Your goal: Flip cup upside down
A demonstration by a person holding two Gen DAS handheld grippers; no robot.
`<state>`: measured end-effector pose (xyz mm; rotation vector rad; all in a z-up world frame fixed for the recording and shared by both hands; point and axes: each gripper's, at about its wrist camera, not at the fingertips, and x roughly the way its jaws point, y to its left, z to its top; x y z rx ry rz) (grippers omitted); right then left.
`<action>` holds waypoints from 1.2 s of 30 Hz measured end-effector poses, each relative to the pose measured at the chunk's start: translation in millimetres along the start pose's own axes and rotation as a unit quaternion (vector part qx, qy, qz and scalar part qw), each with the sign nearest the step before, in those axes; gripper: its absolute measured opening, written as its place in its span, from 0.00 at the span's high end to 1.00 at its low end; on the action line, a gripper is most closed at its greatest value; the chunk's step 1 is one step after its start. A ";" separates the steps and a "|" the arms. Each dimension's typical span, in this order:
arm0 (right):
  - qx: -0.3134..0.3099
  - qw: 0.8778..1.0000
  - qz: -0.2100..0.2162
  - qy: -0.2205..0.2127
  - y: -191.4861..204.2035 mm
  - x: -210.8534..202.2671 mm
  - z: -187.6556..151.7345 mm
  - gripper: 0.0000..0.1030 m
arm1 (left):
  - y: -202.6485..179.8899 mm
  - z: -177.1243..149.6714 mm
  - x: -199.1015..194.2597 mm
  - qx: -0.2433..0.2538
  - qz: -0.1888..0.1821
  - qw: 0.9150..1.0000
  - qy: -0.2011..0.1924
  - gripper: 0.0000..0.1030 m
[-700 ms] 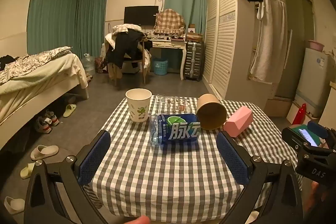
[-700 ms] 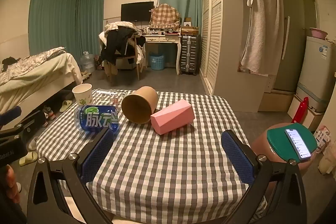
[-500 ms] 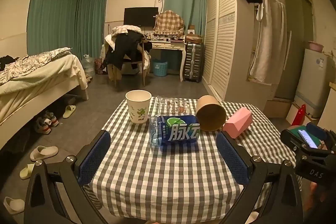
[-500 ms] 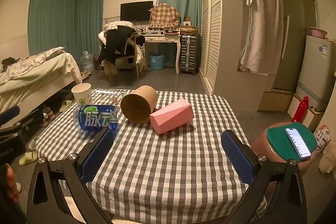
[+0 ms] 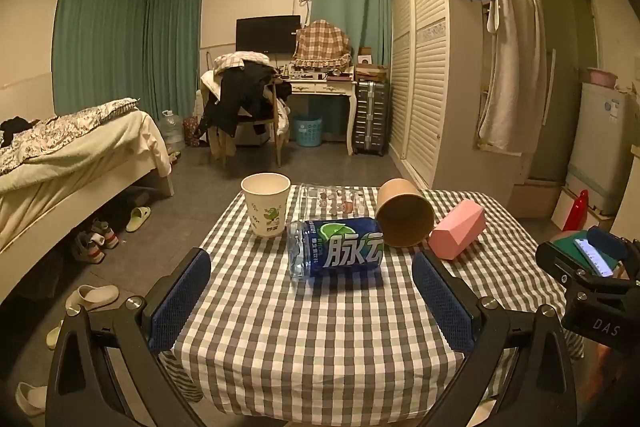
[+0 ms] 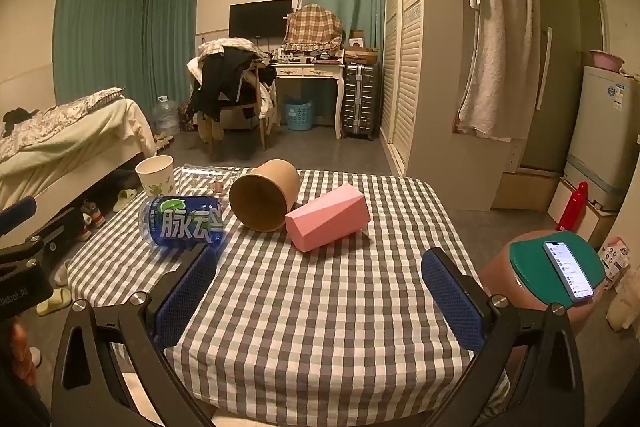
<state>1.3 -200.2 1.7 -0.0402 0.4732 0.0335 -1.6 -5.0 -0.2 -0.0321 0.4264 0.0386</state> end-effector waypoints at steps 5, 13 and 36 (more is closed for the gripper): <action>0.002 1.000 0.000 0.000 -0.4 -0.3 -1.4 0.00 | 1.6 -0.9 0.2 -0.002 0.002 1.000 0.000 0.00; 0.002 1.000 0.001 0.001 -1.4 -0.3 -1.4 0.00 | 1.5 -1.6 0.7 -0.002 0.002 1.000 -0.001 0.00; 0.002 1.000 0.001 0.001 -1.8 -0.1 -2.4 0.00 | 2.1 -4.2 1.5 -0.001 0.001 1.000 0.002 0.00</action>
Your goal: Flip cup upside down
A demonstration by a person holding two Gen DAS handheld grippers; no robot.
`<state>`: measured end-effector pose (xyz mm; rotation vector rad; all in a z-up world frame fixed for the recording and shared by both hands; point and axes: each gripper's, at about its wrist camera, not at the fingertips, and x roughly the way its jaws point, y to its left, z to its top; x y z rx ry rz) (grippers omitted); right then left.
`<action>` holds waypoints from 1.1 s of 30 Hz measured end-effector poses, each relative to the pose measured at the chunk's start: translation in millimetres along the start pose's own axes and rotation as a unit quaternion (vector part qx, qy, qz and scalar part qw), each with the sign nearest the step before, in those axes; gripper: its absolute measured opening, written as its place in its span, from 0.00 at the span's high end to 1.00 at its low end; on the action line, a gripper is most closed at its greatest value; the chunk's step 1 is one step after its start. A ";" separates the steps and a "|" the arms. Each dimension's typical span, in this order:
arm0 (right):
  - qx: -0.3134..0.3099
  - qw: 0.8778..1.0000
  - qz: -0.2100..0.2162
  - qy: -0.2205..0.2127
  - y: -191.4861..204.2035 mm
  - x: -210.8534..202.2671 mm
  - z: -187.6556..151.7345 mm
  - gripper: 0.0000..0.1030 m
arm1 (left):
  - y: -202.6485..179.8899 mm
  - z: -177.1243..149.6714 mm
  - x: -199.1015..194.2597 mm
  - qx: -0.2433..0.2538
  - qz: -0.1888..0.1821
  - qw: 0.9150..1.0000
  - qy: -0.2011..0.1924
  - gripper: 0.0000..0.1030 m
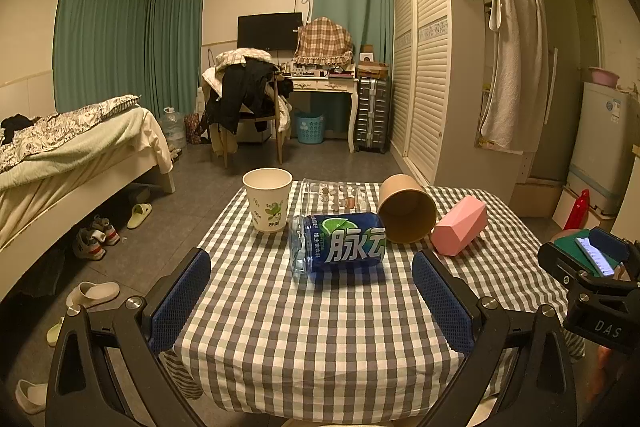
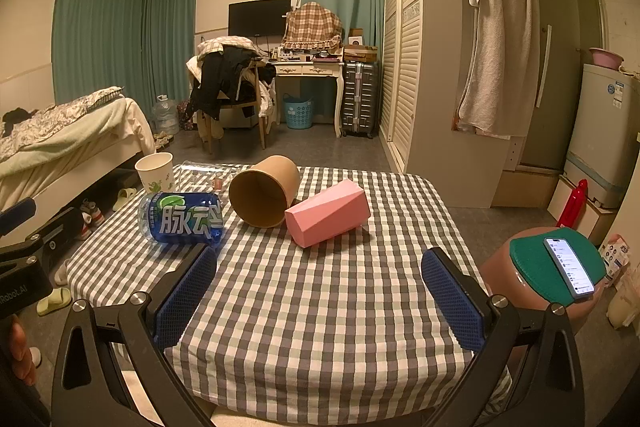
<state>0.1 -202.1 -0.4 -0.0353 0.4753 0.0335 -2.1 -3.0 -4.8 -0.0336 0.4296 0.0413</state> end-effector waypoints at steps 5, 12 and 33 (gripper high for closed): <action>0.000 1.000 0.000 0.000 0.2 0.1 -0.2 0.00 | 0.2 -1.2 0.1 0.000 0.000 1.000 0.001 0.00; 0.000 1.000 0.000 0.000 0.2 0.1 0.0 0.00 | 0.4 -1.6 0.1 -0.001 -0.001 1.000 0.001 0.00; -0.003 1.000 0.001 -0.001 3.2 0.4 -1.7 0.00 | -0.5 -0.9 0.4 0.000 -0.001 1.000 0.002 0.00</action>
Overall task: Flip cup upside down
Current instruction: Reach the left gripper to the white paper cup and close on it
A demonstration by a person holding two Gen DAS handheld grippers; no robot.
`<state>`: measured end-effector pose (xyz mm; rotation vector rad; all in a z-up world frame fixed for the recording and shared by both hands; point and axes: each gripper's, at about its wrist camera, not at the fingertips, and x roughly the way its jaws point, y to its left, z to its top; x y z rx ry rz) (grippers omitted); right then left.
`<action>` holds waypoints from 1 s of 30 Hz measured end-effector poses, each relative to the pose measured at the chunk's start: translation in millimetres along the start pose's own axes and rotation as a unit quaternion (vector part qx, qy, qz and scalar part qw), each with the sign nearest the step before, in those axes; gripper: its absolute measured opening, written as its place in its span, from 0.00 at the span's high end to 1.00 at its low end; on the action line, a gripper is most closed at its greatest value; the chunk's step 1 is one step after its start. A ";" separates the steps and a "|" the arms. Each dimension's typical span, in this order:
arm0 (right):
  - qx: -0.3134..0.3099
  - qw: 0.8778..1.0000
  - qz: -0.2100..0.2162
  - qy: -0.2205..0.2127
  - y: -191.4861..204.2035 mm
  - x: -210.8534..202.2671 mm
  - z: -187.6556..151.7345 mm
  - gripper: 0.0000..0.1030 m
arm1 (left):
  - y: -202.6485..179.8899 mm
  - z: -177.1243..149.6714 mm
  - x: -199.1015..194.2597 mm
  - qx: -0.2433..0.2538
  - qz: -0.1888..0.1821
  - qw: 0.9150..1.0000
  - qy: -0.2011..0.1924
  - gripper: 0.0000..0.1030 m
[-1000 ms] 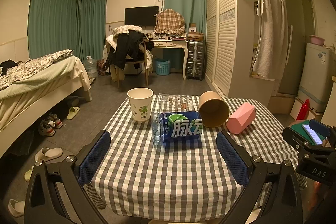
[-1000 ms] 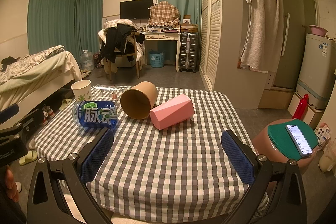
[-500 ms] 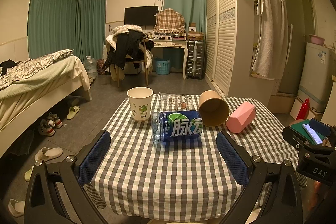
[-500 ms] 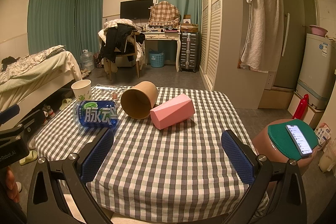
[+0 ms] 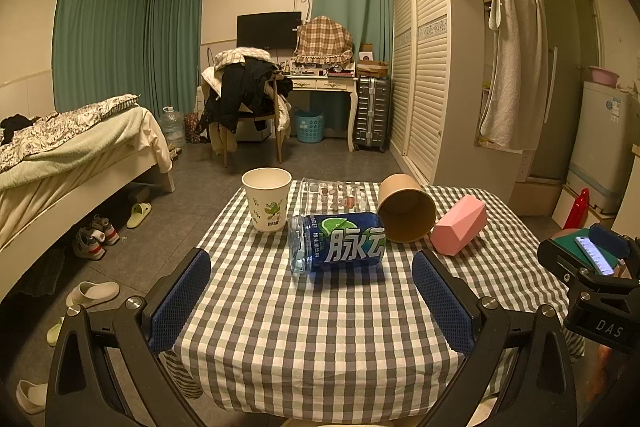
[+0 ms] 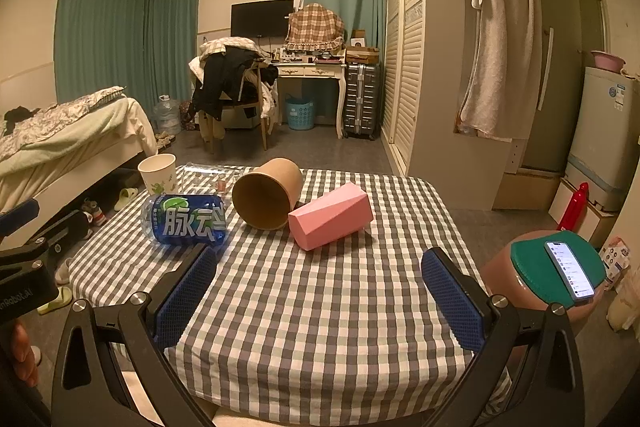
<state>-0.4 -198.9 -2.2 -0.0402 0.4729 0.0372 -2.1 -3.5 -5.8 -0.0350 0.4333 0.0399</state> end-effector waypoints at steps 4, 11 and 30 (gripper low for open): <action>-0.002 1.000 0.001 0.000 2.4 0.3 -0.2 0.00 | 0.7 -1.1 1.0 -0.002 -0.001 1.000 0.001 0.00; -0.006 1.000 0.004 0.006 4.5 5.9 7.4 0.00 | 13.1 1.4 11.9 -0.009 0.010 1.000 0.007 0.00; -0.030 0.999 -0.001 0.042 55.8 99.9 59.3 0.00 | 89.8 36.5 147.1 -0.011 0.030 0.997 0.065 0.00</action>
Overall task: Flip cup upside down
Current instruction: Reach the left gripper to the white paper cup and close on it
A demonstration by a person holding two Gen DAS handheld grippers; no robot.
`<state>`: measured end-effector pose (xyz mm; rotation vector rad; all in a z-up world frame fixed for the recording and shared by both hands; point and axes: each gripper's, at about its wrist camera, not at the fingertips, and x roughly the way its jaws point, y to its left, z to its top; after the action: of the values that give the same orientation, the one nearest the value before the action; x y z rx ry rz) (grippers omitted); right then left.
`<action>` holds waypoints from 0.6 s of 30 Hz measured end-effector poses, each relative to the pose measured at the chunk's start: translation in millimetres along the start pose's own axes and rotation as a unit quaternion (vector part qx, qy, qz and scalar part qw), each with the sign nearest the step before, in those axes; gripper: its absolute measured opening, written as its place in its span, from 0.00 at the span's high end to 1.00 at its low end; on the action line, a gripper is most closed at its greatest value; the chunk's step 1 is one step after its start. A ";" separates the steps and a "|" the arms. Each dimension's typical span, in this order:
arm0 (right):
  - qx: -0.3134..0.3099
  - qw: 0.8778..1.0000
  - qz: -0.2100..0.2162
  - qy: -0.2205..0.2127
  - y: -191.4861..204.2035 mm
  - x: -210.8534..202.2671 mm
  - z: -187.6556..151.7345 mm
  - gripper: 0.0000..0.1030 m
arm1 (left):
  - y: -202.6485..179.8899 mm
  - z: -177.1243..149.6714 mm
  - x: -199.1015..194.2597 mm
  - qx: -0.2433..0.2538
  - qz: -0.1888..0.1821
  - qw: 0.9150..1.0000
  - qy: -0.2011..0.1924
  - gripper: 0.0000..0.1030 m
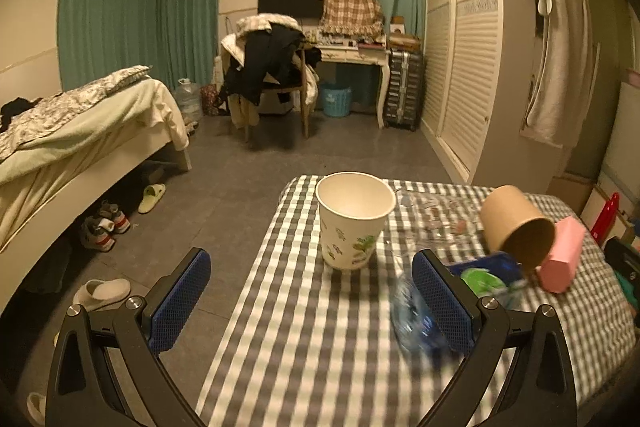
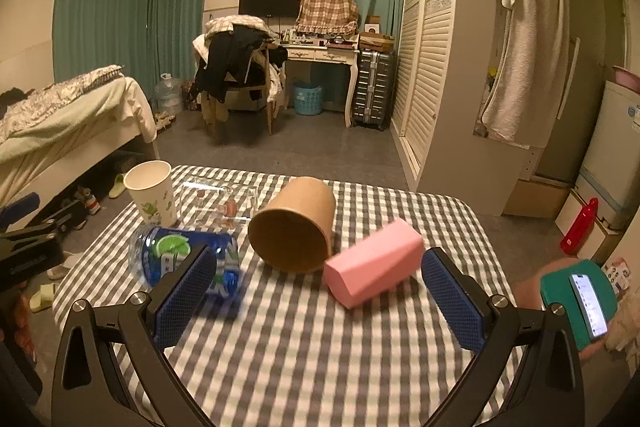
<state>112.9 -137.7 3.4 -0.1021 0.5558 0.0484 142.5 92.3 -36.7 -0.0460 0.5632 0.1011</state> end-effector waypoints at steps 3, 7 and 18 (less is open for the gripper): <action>-0.005 1.000 -0.002 0.009 5.0 16.9 4.5 0.00 | -0.1 4.1 24.5 0.006 -0.012 1.000 0.008 0.00; -0.018 1.000 -0.014 0.021 7.6 29.7 8.9 0.00 | -7.2 7.7 55.3 0.022 -0.020 0.999 0.022 0.00; -0.016 0.999 -0.037 0.034 -10.1 52.9 14.1 0.00 | -26.6 21.6 100.5 0.046 -0.050 0.997 0.038 0.00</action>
<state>165.9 -145.2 -11.9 -0.1566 0.6193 -0.0186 241.3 75.7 -71.9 0.0112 0.6395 -0.0235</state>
